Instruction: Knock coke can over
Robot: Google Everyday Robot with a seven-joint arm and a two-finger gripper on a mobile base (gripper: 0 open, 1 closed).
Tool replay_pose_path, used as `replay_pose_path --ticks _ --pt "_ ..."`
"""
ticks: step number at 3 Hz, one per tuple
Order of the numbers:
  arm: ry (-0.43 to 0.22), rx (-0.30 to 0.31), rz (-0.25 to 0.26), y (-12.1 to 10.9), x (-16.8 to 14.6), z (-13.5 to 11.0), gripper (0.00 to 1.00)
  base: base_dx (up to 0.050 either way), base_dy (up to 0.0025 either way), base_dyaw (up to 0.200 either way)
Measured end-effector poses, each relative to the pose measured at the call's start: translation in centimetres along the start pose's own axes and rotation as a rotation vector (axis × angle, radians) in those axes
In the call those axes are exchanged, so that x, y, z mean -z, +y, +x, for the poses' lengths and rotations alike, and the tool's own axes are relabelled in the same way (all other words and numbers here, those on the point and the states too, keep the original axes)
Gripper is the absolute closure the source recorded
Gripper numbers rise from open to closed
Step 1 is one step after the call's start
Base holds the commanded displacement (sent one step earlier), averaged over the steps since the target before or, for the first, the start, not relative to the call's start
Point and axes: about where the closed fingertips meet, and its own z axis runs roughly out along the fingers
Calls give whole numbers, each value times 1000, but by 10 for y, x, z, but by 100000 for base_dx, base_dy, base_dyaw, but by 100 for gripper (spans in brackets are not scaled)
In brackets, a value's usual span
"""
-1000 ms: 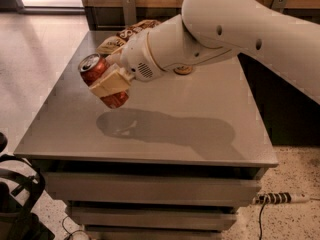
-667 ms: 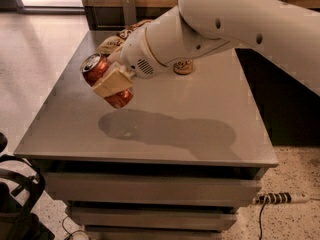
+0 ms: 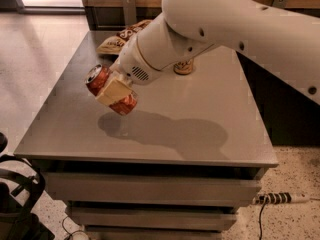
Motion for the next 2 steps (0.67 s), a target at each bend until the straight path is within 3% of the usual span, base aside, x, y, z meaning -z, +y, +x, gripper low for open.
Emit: replay_pose_path --ticks 2 --pt "172 -5 5 7 -32 29 100 0 0 0"
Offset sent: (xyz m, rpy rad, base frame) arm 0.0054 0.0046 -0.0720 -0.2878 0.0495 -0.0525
